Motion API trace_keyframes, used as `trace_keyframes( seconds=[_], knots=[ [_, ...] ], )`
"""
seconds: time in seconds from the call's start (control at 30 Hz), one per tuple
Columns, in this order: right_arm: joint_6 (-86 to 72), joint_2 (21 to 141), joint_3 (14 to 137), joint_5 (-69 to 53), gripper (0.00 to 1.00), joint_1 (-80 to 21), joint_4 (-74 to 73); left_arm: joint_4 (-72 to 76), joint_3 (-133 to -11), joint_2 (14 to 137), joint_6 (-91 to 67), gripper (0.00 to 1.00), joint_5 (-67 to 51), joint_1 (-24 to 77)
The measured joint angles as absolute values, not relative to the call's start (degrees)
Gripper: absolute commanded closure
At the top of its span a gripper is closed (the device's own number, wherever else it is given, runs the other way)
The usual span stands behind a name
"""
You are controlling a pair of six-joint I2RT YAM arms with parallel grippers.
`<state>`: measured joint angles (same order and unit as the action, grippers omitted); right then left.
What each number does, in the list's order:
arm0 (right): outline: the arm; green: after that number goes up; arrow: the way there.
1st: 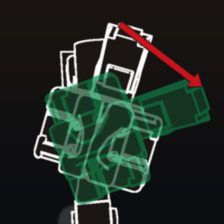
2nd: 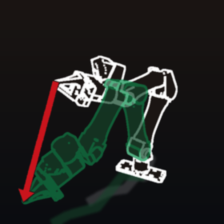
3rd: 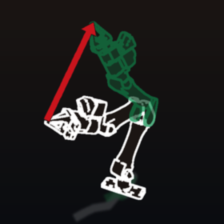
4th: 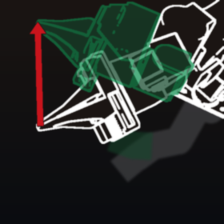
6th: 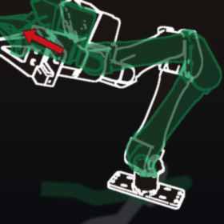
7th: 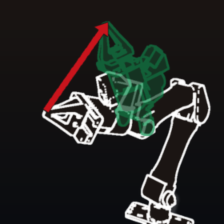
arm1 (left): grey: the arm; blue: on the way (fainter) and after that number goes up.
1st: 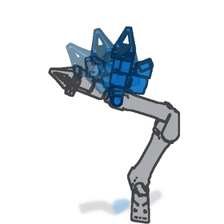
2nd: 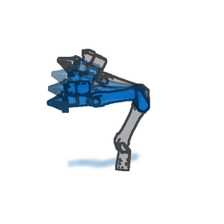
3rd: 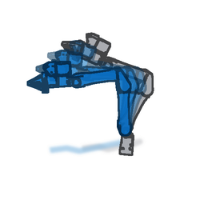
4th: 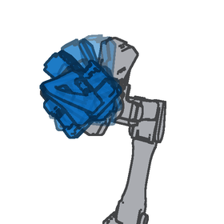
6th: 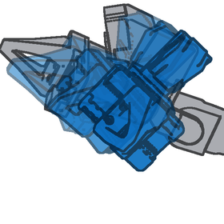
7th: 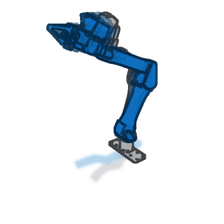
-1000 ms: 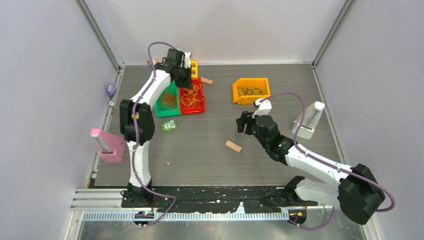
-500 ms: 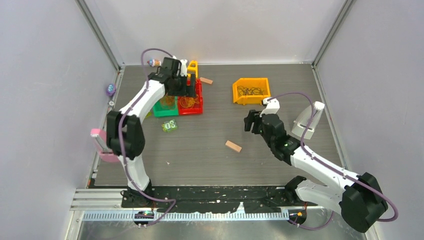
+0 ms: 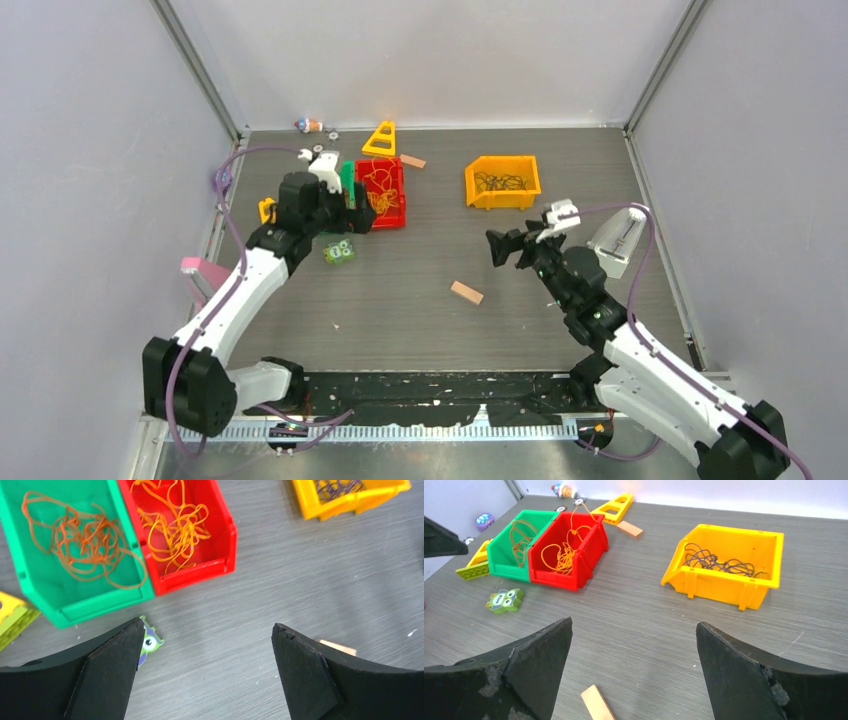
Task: Untangle the cables
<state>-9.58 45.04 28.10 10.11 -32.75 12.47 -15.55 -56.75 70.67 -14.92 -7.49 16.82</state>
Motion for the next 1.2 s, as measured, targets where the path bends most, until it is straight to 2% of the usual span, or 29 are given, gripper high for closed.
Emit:
trace_keyframes(
  seconds=[0.17,0.3,0.47,0.53,0.67,0.9,1.13,1.2],
  knots=[
    [-6.24,37.19,18.52,13.74,0.0,-32.64,18.48,-10.44,-46.74,64.14,-12.78,0.01,-2.66,16.88],
    [-3.33,37.95,17.17,18.5,0.02,-31.27,19.44,-4.49,-39.0,60.01,-9.96,0.0,2.79,16.86],
    [-1.06,40.21,14.59,22.31,0.06,-22.09,24.86,9.13,-25.91,54.33,-3.66,0.01,12.58,16.6],
    [-0.73,42.74,12.86,22.46,0.01,-15.77,28.56,13.54,-22.81,54.43,-1.37,0.0,15.75,16.16],
    [-0.23,51.31,10.79,23.18,0.0,-9.32,37.89,21.04,-21.04,56.51,1.48,0.0,21.15,14.83],
    [1.61,64.93,7.94,20.8,0.0,-6.46,50.83,35.29,-15.22,57.74,4.34,0.05,22.7,11.64],
    [2.15,74.54,8.75,17.54,0.0,-5.39,58.94,37.47,-15.14,59.96,4.99,0.01,20.51,8.43],
    [2.48,77.71,9.56,16.67,0.0,-5.39,59.86,40.49,-13.02,58.59,4.89,0.04,19.18,7.79]
  ],
)
